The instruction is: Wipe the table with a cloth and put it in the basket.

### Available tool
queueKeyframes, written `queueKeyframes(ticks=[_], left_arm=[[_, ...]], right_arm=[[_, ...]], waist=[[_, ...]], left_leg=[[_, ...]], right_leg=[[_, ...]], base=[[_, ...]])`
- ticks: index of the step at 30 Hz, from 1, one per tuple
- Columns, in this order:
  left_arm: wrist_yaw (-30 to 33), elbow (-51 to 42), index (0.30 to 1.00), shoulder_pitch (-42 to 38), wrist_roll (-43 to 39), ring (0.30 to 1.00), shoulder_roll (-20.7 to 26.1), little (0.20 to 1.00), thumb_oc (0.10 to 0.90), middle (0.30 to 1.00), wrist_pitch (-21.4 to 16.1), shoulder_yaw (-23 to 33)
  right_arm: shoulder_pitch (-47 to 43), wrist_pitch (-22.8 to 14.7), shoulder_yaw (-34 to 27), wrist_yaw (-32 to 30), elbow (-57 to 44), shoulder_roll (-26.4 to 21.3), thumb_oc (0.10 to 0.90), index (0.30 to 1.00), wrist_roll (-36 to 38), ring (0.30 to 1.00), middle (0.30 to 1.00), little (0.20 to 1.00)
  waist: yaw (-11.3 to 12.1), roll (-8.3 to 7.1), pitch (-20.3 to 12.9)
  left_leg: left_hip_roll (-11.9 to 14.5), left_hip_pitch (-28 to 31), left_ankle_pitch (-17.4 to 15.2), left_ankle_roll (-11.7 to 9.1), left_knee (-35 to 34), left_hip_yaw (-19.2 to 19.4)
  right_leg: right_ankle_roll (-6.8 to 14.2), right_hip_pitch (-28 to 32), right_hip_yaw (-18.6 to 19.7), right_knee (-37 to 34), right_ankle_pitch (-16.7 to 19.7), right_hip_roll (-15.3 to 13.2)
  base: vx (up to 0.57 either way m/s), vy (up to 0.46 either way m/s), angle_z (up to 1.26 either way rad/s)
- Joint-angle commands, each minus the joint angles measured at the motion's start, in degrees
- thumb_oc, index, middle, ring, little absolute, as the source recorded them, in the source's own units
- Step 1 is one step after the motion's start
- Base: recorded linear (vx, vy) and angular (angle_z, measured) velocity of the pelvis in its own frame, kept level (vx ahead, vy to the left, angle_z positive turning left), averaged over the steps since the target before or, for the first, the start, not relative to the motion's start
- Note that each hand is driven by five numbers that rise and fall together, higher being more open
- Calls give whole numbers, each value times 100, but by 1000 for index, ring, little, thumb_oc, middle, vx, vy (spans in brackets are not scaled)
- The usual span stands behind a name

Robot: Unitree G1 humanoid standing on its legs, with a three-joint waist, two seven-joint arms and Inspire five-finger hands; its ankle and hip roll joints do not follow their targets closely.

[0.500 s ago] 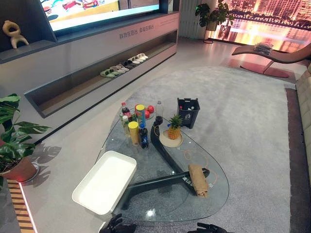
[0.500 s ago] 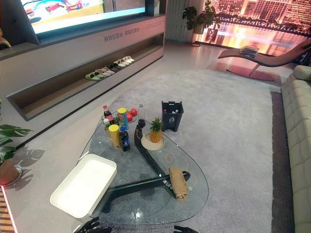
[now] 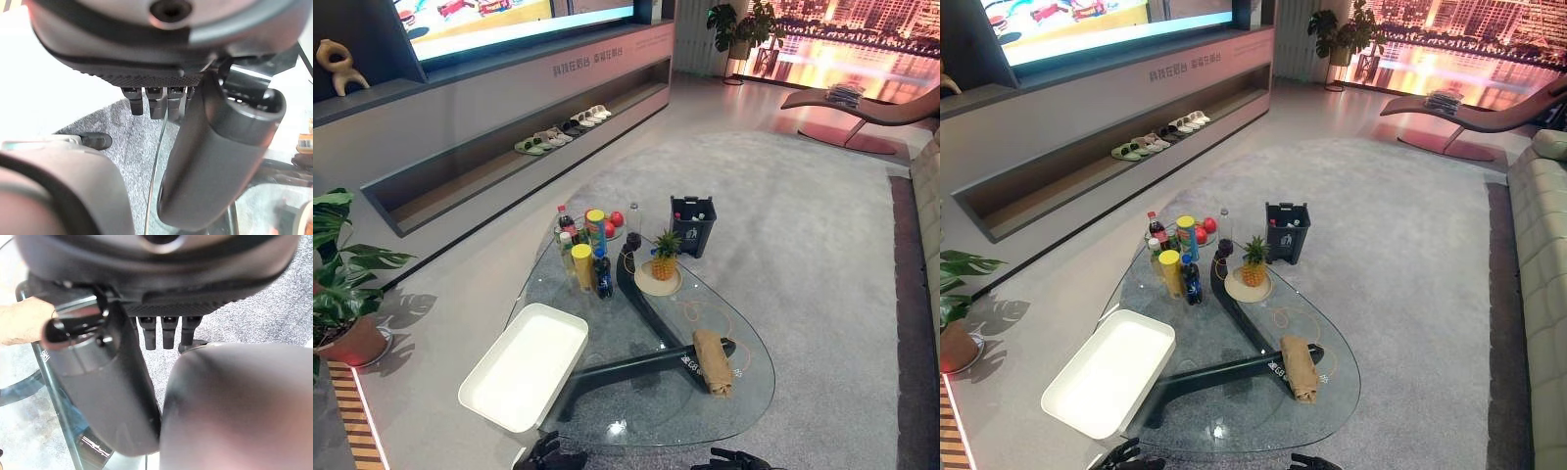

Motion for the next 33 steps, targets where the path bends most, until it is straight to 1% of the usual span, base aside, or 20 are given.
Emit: queueKeyframes(ticks=[1, 4, 8, 9, 13, 16, 18, 19, 20, 24, 25, 30, 31, 33], left_arm=[[115, 138, 900, -663, 129, 900, -183, 900, 800, 900, -195, -125], [155, 101, 900, -673, 170, 900, -176, 900, 800, 900, -226, -162], [266, -22, 900, -765, 246, 900, -157, 900, 800, 900, -337, -350], [301, -52, 900, -794, 286, 900, -149, 900, 800, 900, -362, -411], [443, -208, 900, -817, 315, 900, -126, 900, 800, 900, -296, -510], [532, -373, 900, -829, 341, 900, -89, 900, 800, 900, -244, -557], [580, -460, 900, -841, 319, 900, -52, 900, 800, 900, -227, -578], [638, -550, 900, -858, 247, 900, -22, 900, 800, 900, -201, -603], [663, -605, 900, -861, 222, 900, -6, 900, 800, 900, -200, -593], [772, -872, 900, -854, 215, 900, 67, 900, 800, 900, -186, -597], [823, -969, 900, -857, 235, 900, 89, 900, 800, 900, -191, -622], [943, -1164, 900, -911, 238, 900, 122, 900, 800, 900, -231, -724], [950, -1172, 900, -922, 232, 900, 124, 900, 800, 900, -247, -731], [1020, -1197, 900, -1013, 193, 900, 129, 900, 800, 900, -309, -775]], right_arm=[[-412, -170, 128, -111, 91, 90, 800, 900, -210, 900, 900, 900], [-432, -302, 172, -252, 3, 82, 800, 900, -204, 900, 900, 900], [-530, -433, 291, -540, -243, 53, 800, 900, -41, 900, 900, 900], [-561, -513, 319, -606, -310, 38, 800, 900, -7, 900, 900, 900], [-550, -765, 383, -878, -682, -21, 800, 900, 9, 900, 900, 900], [-570, -945, 416, -1212, -1171, -110, 800, 900, 60, 900, 900, 900], [-576, -922, 455, -1489, -1587, -187, 800, 900, 32, 900, 900, 900], [-584, -935, 497, -1835, -2004, -272, 800, 900, 59, 900, 900, 900], [-590, -925, 479, -1997, -2310, -340, 800, 900, 90, 900, 900, 900], [-556, -852, 498, -2694, -3558, -547, 800, 900, -147, 900, 900, 900], [-569, -932, 491, -2998, -3968, -636, 800, 900, -306, 900, 900, 900], [-740, -1270, 305, -3884, -4599, -851, 800, 900, -733, 900, 900, 900], [-777, -1273, 283, -3945, -4628, -865, 800, 900, -752, 900, 900, 900], [-1031, -1307, 198, -4443, -4779, -929, 800, 900, -955, 900, 900, 900]], waist=[[9, -45, 306], [5, -38, 374], [-13, -8, 554], [-24, 6, 614], [-80, 39, 761], [-115, 42, 911], [-147, 31, 1013], [-180, 21, 1126], [-203, 15, 1194], [-294, 15, 1427], [-328, 27, 1535], [-383, 93, 1854], [-382, 98, 1886], [-369, 119, 2074]], left_leg=[[-325, 97, -530, 174, 35, -212], [-325, 37, -503, 174, 35, -191], [-339, -145, -440, 208, 35, -176], [-350, -188, -431, 222, 35, -183], [-374, -288, -410, 237, 35, -206], [-388, -397, -402, 239, 96, -202], [-392, -489, -407, 240, 172, -178], [-397, -592, -419, 244, 269, -153], [-401, -658, -429, 246, 332, -141], [-433, -923, -463, 266, 576, -97], [-447, -1041, -469, 267, 675, -90], [-508, -1393, -524, 275, 967, -36], [-514, -1438, -530, 276, 1002, -28], [-538, -1725, -564, 283, 1225, 3]], right_leg=[[251, 99, -260, 27, -111, -150], [259, 32, -244, 27, -81, -162], [248, -197, -177, 57, -17, -170], [242, -247, -151, 54, 0, -166], [249, -376, -91, 60, 32, -160], [241, -503, -58, 128, 35, -153], [230, -598, -29, 187, 34, -148], [211, -702, -6, 260, 34, -139], [200, -762, 10, 304, 29, -134], [156, -1014, 52, 527, -13, -114], [143, -1131, 50, 649, -44, -112], [136, -1470, 39, 915, -104, -135], [134, -1514, 38, 940, -106, -139], [122, -1801, 27, 1128, -115, -158]], base=[[0, 0, 0], [-13, 2, 0], [-74, 8, -4], [-57, 11, -13], [-46, 7, -8], [-59, -11, -1], [-79, -15, -2], [-88, -16, -6], [-98, -15, -8], [-64, 4, -4], [-69, 25, -9], [-32, 33, -3], [-50, 36, 1], [-59, 26, 0]])
